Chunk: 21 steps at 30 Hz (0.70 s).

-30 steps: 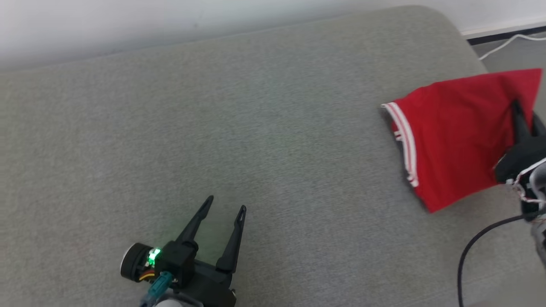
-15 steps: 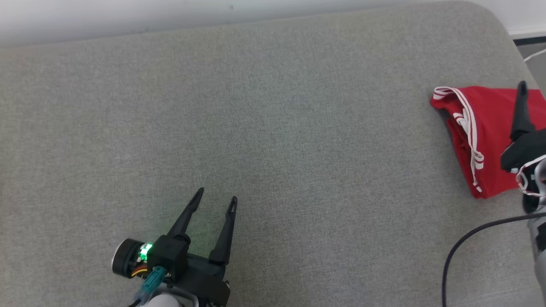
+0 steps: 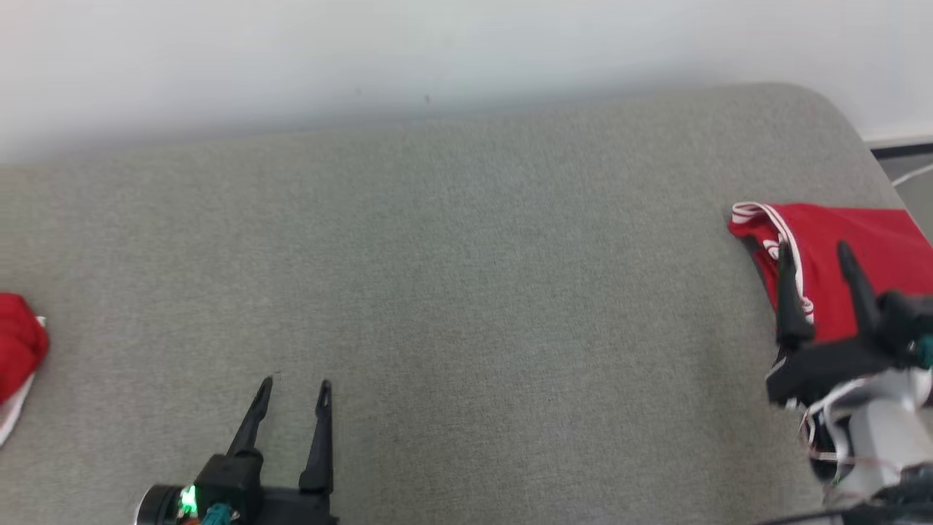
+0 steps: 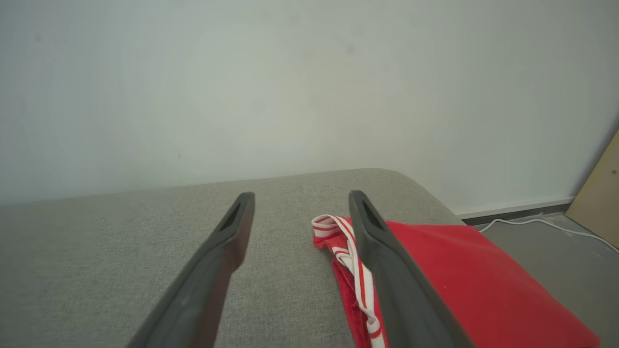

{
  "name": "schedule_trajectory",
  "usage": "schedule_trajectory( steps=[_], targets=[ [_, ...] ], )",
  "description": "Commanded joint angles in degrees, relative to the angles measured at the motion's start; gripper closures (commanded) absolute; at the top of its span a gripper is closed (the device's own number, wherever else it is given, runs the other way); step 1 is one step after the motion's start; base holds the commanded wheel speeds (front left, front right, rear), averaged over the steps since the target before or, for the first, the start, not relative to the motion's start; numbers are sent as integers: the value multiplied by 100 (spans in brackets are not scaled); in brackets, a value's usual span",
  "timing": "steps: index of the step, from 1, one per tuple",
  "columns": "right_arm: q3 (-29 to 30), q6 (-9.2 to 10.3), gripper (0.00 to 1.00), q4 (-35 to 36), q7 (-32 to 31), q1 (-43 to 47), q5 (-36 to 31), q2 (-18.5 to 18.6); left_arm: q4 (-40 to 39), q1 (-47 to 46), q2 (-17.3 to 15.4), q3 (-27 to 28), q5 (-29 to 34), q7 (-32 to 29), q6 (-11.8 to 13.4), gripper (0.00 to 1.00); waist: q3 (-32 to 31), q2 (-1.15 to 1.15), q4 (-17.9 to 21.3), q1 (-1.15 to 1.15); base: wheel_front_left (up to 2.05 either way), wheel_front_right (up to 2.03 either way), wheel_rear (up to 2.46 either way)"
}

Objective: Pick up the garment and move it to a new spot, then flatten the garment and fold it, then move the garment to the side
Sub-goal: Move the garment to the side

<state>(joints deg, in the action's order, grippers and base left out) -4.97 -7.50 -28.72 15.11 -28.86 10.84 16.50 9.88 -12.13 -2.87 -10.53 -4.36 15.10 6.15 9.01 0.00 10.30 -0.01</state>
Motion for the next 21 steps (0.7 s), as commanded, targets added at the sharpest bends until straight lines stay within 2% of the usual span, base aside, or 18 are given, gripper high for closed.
schedule_trajectory(
  steps=[1, 5, 10, 16, 21],
  targets=[
    [12, 2, 0, 153, 1, 325, -17, -94, 57, 177, -3, 94, 2, 6, 35, 0, -360, 0, -222, 1, 0, 0, 0],
    [12, 2, 0, 486, 1, 1026, -7, -371, 131, 429, -3, 275, 68, 6, 30, 0, -683, 0, -451, 1, 0, 0, 0],
    [-5, 2, 0, 701, 1, 1483, -9, -587, 148, 613, -1, 490, 161, 6, 56, 0, -856, 0, -602, 1, 0, 0, 0],
    [-18, 2, 0, 915, 1, 1948, -86, -742, 192, 799, -3, 679, 124, 6, 140, 0, -1082, 0, -790, 1, 0, 0, 0],
    [-108, 2, 0, 940, 1, 2201, -123, -846, 249, 931, -3, 748, 163, 6, 93, 0, -1168, 0, -850, 1, 0, 0, 0]
  ],
)
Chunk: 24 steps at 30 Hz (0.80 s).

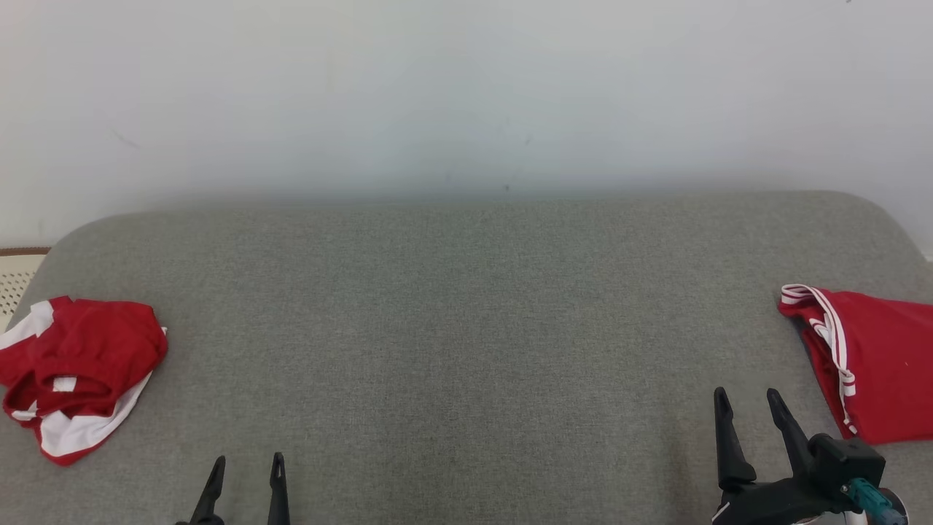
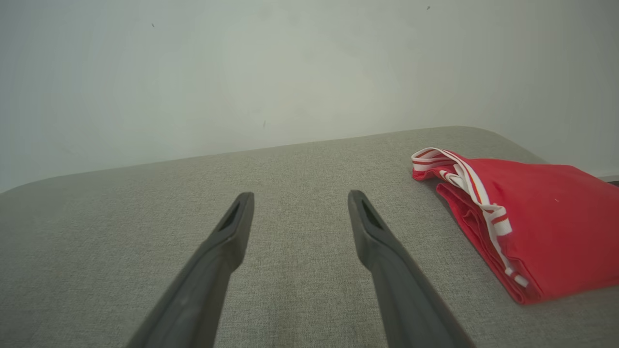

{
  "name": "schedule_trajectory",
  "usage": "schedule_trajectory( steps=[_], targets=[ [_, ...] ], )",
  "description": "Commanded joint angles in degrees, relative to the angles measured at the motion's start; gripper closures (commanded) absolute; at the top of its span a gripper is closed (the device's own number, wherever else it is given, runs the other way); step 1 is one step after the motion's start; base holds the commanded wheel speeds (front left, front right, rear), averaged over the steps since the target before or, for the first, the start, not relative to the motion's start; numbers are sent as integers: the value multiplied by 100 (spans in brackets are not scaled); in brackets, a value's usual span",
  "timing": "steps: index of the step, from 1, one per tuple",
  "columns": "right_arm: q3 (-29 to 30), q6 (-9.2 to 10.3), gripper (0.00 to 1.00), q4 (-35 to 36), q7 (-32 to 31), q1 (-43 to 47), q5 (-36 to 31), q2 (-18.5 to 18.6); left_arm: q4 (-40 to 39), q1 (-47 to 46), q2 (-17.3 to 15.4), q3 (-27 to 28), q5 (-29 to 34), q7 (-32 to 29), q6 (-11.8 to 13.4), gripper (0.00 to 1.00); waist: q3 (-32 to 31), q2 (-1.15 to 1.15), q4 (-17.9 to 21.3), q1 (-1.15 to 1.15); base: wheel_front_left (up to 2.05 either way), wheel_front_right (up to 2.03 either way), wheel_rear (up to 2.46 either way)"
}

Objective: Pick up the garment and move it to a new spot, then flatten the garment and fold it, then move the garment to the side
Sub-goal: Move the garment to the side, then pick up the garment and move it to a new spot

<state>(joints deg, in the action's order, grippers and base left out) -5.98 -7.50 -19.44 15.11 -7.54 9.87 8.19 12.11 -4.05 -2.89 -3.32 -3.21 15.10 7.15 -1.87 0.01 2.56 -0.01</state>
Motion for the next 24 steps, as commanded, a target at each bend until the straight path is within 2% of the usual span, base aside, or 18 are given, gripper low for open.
schedule_trajectory(
  steps=[1, 17, 24],
  targets=[
    [-7, 2, 0, 18, 1, 97, -34, -27, 27, 123, -2, 43, 56, 6, -14, 0, -89, -1, -81, 1, 0, 0, 0],
    [-65, 2, 0, 94, 1, 178, -74, -72, 67, 133, -1, 87, 148, 6, -9, 0, -18, -1, -73, 1, 0, 0, 0],
    [-71, 2, 0, 103, 1, 163, -84, -81, 67, 108, -1, 54, 6, 6, -8, 0, 13, -1, -106, 1, 0, 0, 0]
  ],
)
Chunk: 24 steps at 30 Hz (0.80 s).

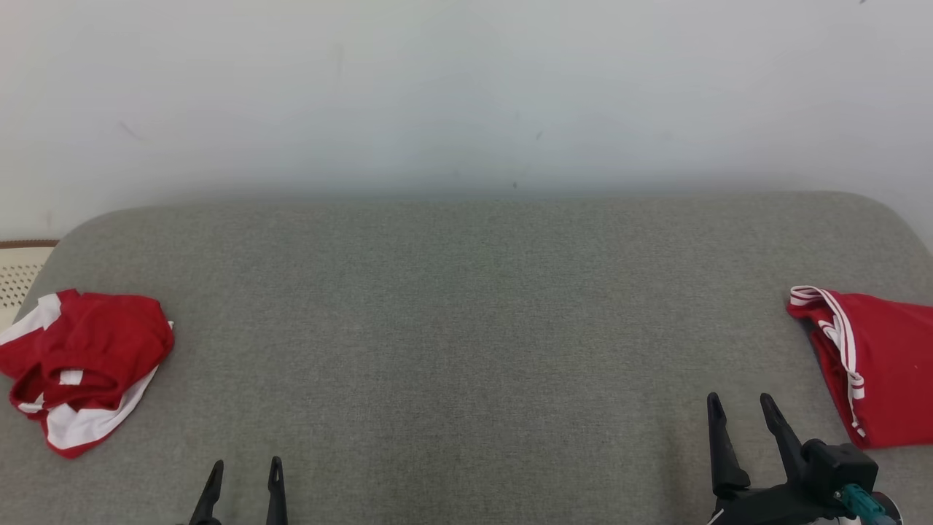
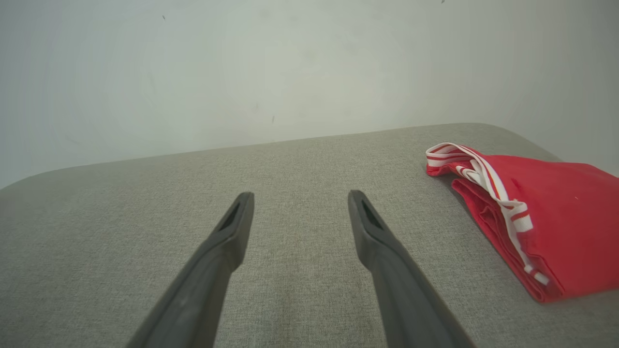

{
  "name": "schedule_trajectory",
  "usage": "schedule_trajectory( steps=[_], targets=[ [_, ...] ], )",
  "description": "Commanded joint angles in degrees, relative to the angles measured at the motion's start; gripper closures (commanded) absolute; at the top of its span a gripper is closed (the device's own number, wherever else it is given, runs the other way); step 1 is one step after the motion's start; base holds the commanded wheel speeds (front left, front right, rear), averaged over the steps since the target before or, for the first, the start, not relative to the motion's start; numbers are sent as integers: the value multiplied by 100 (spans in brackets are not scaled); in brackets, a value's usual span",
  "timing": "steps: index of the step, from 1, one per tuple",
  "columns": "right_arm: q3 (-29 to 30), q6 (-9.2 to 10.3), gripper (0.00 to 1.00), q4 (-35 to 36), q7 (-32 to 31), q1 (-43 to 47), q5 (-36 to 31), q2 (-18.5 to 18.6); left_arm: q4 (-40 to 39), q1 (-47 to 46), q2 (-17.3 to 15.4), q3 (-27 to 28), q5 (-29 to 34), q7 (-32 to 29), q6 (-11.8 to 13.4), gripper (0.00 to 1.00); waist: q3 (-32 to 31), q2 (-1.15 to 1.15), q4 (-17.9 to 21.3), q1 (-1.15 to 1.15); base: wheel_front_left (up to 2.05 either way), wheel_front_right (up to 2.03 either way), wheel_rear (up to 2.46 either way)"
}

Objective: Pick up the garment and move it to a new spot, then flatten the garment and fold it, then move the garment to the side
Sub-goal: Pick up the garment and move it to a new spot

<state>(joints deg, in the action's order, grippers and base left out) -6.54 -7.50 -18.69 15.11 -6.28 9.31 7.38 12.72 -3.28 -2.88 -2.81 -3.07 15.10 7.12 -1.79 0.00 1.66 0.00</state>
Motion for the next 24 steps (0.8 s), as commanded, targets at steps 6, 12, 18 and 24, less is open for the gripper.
schedule_trajectory(
  steps=[6, 12, 18, 24],
  targets=[
    [-88, 2, 0, 130, 1, 40, 69, -3, 22, -16, -2, 22, -29, 6, -12, 0, 82, 0, -316, 0, 0, 0, 0],
    [-236, 2, 0, 159, 1, -18, 140, 32, 32, -46, -2, 78, -7, 6, 2, 0, 204, 0, -878, 0, 0, 0, 0],
    [-364, 2, 0, 225, 1, -97, 99, 4, 10, 10, -1, 162, -50, 6, 34, 0, 354, 0, -1507, 0, 0, 0, 0],
    [-542, 2, 0, 202, 0, -220, 59, 10, -37, 100, -1, 309, -94, 6, 134, 0, 480, 0, -1892, 0, 0, 0, 0]
  ],
)
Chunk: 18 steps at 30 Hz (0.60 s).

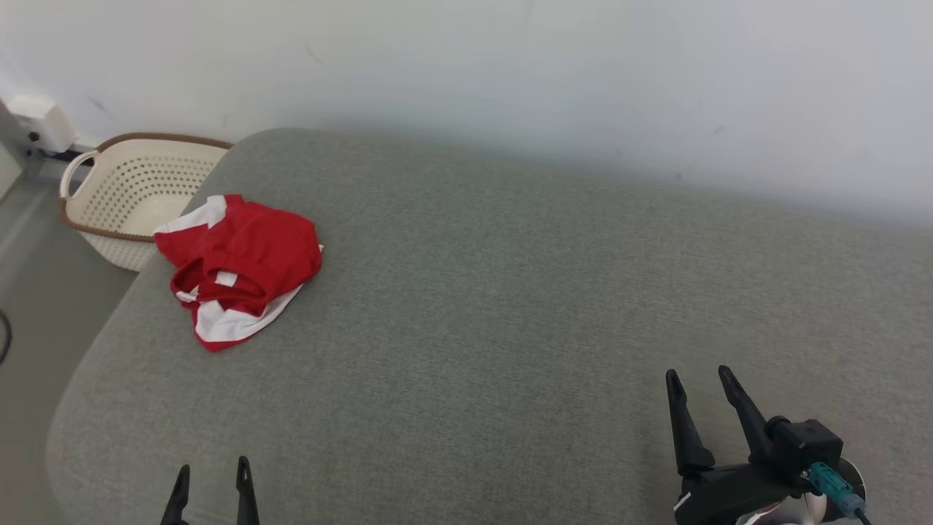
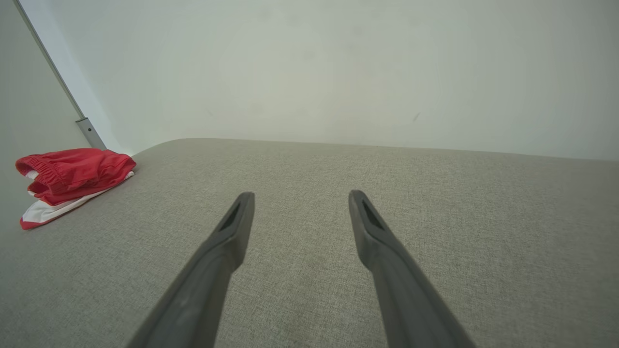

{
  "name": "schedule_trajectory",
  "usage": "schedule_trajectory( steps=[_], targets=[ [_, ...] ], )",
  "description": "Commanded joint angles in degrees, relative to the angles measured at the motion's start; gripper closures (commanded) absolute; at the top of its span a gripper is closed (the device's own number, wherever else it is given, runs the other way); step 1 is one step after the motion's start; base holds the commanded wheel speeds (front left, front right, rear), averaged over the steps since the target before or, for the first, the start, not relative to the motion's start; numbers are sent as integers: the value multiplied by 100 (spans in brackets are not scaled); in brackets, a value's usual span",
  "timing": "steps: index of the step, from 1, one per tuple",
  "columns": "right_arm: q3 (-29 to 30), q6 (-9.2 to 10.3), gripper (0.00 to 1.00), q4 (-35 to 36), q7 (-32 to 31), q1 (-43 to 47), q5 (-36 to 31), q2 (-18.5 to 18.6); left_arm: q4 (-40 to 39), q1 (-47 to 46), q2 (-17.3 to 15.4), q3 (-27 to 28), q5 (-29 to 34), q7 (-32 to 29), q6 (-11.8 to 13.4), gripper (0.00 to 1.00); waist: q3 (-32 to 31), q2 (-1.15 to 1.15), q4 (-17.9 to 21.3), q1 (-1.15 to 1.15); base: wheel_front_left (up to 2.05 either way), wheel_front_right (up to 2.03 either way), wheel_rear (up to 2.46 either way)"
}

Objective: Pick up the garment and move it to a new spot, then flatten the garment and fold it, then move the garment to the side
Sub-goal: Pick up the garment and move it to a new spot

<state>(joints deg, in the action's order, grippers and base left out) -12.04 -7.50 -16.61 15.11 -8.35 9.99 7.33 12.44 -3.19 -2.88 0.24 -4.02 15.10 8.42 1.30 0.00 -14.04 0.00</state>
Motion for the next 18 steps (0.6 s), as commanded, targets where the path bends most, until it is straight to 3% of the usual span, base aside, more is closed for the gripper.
schedule_trajectory(
  steps=[1, 7, 10, 18],
  targets=[
    [-12, 2, 0, -22, 1, -35, -16, 9, -12, 104, -2, 42, -27, 5, 30, 0, 188, 0, -394, 0, 0, 0, 0],
    [-118, 2, 0, -69, 1, -125, 24, 48, -11, 151, -1, 198, -126, 6, 61, 0, 258, 0, -717, 0, 0, 0, 0],
    [-124, 2, 0, -48, 1, -154, 42, 66, -140, 144, -1, 219, -295, 6, -57, 0, 333, 0, -751, 0, 0, 0, 0],
    [-337, 2, 0, 75, 0, -367, 121, 159, -54, -268, -1, 522, -546, 6, -411, 0, 748, 0, -375, 0, 0, 0, 0]
  ],
)
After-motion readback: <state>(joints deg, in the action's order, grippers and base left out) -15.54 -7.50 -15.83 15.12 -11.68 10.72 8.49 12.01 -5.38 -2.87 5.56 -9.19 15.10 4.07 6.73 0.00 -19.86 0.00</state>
